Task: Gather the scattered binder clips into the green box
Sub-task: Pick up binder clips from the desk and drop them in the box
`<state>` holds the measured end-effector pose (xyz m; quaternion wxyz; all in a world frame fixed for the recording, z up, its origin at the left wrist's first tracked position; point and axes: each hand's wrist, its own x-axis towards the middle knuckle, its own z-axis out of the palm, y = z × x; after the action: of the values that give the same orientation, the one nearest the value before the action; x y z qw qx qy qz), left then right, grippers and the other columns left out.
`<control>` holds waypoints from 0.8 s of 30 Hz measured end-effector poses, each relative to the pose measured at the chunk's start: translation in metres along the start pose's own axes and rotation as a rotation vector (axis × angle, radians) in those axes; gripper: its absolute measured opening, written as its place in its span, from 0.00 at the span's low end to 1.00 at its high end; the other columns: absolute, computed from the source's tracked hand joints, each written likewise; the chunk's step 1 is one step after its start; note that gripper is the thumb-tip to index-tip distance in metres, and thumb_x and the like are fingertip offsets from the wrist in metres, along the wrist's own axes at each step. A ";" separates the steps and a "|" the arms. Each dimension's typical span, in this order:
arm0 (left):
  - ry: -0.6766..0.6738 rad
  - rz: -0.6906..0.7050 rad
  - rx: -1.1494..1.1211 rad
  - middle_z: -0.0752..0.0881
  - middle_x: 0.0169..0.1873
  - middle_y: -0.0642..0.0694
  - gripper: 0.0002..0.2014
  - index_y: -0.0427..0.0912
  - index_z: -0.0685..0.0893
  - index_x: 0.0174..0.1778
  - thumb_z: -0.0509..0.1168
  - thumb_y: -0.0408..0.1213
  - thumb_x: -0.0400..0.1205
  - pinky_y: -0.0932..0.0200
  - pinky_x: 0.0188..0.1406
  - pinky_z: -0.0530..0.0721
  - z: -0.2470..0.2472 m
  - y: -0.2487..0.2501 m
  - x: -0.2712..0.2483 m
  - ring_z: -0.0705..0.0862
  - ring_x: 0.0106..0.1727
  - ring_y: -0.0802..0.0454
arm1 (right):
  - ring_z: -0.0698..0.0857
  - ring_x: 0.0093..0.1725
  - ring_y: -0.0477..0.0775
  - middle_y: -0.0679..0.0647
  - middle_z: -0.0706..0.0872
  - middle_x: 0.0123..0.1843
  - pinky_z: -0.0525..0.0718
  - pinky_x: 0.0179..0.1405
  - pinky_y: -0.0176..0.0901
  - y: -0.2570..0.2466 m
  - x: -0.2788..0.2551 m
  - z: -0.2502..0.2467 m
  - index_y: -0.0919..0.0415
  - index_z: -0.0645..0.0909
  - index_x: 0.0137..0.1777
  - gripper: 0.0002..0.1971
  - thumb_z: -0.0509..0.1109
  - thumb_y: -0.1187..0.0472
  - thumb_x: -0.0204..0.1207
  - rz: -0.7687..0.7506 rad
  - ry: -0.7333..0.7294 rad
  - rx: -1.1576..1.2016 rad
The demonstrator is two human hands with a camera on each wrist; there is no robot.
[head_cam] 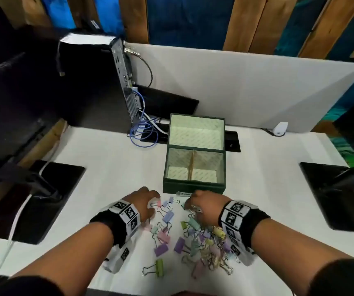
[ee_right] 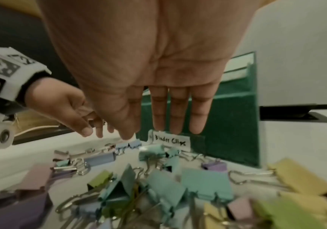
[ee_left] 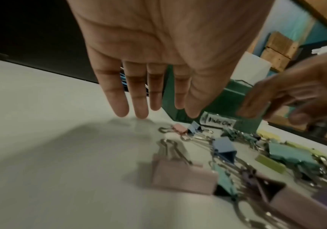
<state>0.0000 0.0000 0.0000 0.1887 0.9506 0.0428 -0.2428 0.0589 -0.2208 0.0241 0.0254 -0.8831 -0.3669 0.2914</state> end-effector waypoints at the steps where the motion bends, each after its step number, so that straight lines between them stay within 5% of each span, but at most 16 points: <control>1: -0.017 0.010 0.002 0.74 0.63 0.45 0.25 0.55 0.72 0.69 0.65 0.43 0.74 0.55 0.62 0.78 0.002 0.003 0.002 0.80 0.62 0.44 | 0.77 0.68 0.62 0.55 0.73 0.73 0.79 0.65 0.54 -0.002 0.008 0.003 0.46 0.73 0.71 0.24 0.63 0.62 0.75 0.003 -0.005 -0.018; 5: -0.061 0.111 0.164 0.74 0.60 0.46 0.26 0.59 0.73 0.66 0.67 0.52 0.70 0.50 0.59 0.79 0.013 0.025 0.004 0.76 0.63 0.45 | 0.79 0.62 0.66 0.59 0.75 0.67 0.80 0.55 0.51 -0.005 0.027 0.014 0.47 0.74 0.68 0.22 0.64 0.62 0.74 -0.003 0.006 -0.068; 8: -0.077 0.134 0.227 0.75 0.57 0.45 0.21 0.58 0.77 0.60 0.67 0.45 0.70 0.51 0.54 0.80 0.024 0.030 0.008 0.78 0.59 0.43 | 0.79 0.59 0.67 0.61 0.78 0.60 0.81 0.54 0.53 -0.006 0.030 0.016 0.52 0.76 0.64 0.18 0.65 0.62 0.73 -0.017 0.061 -0.131; 13: -0.103 0.121 0.169 0.73 0.62 0.42 0.23 0.50 0.75 0.67 0.66 0.42 0.74 0.53 0.57 0.79 0.026 0.029 0.016 0.81 0.59 0.39 | 0.80 0.59 0.66 0.60 0.79 0.62 0.80 0.53 0.52 -0.004 0.031 0.017 0.53 0.76 0.60 0.16 0.66 0.60 0.71 -0.010 0.065 -0.187; 21: -0.052 0.129 0.025 0.75 0.57 0.43 0.16 0.41 0.79 0.56 0.68 0.37 0.73 0.57 0.48 0.78 0.026 0.029 0.016 0.82 0.53 0.43 | 0.80 0.47 0.57 0.54 0.78 0.49 0.74 0.38 0.40 -0.001 0.023 0.000 0.53 0.75 0.44 0.10 0.71 0.65 0.67 0.034 0.003 0.054; 24: 0.010 0.124 -0.144 0.74 0.49 0.49 0.13 0.42 0.80 0.51 0.69 0.38 0.71 0.59 0.45 0.80 0.020 0.027 0.011 0.82 0.49 0.47 | 0.79 0.50 0.55 0.51 0.75 0.51 0.77 0.43 0.41 -0.003 0.015 -0.010 0.51 0.79 0.52 0.14 0.71 0.64 0.67 0.027 -0.047 0.134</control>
<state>0.0052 -0.0330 -0.0126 0.2711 0.9365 0.0023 -0.2225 0.0706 -0.2070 0.0255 0.0717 -0.8772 -0.3353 0.3362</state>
